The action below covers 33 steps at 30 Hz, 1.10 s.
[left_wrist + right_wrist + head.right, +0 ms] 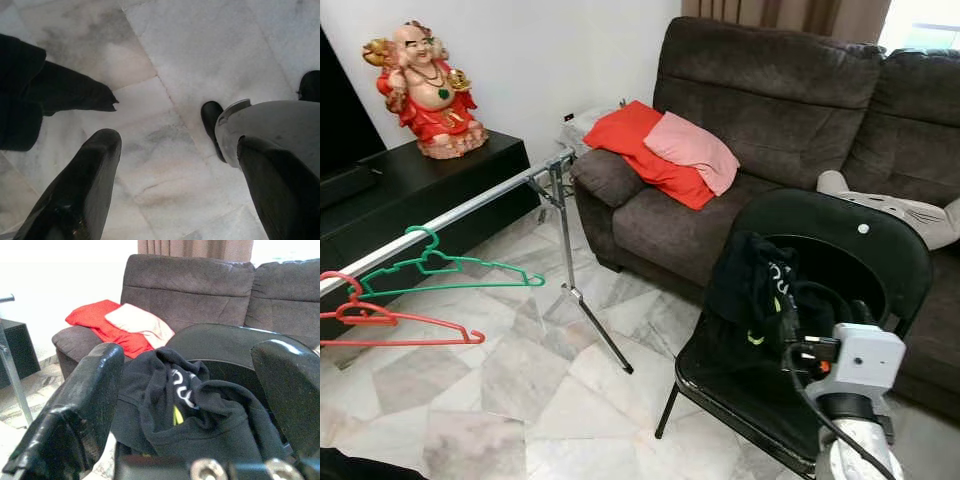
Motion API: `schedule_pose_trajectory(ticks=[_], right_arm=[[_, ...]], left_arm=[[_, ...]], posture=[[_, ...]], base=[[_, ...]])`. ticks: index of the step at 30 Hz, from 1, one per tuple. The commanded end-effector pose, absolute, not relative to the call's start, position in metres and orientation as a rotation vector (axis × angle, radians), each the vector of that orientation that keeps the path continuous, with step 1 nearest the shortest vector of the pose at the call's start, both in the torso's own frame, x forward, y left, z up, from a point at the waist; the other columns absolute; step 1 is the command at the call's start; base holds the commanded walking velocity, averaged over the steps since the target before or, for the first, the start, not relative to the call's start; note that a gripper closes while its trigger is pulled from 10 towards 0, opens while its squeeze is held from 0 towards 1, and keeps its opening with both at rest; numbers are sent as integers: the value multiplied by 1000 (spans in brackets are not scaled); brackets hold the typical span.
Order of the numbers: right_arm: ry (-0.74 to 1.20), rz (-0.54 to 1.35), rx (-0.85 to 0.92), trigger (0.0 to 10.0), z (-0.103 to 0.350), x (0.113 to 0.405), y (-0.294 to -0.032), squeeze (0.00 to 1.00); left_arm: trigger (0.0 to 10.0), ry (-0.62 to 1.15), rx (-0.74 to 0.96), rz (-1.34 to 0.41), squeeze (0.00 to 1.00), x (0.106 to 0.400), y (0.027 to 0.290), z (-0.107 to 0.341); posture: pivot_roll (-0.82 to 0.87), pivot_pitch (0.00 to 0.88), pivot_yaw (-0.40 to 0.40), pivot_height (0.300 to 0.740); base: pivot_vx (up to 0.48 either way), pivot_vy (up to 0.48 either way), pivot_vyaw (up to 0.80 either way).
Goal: Hang hanger
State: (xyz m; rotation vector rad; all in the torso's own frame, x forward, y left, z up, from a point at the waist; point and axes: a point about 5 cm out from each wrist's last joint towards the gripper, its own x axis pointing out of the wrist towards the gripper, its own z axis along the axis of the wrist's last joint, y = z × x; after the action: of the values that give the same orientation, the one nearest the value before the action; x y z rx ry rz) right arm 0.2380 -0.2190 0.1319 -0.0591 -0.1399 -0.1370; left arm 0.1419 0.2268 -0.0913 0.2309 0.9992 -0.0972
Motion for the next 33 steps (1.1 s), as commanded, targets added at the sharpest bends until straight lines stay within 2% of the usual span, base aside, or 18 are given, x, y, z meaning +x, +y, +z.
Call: schedule_pose_trajectory(ticks=[1, 13, 25, 33], right_arm=[[-121, -127, -50, 10000, 130, 238, -215, 0], [-117, -135, -26, 10000, 130, 246, -208, 0], [-98, -148, 1, 10000, 128, 245, -205, 0], [-105, -134, 5, 10000, 129, 247, -198, 0]], left_arm=[[10000, 988, 233, -98, 0, 146, 223, -91], [10000, 967, 183, -79, 0, 155, 214, -89], [10000, 986, 169, -77, 0, 149, 217, -91], [10000, 985, 166, -82, 0, 148, 216, -92]], posture=[[-40, 0, 10, 740], [-34, 8, -16, 740], [-41, 26, -10, 740], [-36, 26, -9, 740]], base=[[0, 0, 0], [0, 0, 0], [270, 0, -677], [280, 0, 0]])
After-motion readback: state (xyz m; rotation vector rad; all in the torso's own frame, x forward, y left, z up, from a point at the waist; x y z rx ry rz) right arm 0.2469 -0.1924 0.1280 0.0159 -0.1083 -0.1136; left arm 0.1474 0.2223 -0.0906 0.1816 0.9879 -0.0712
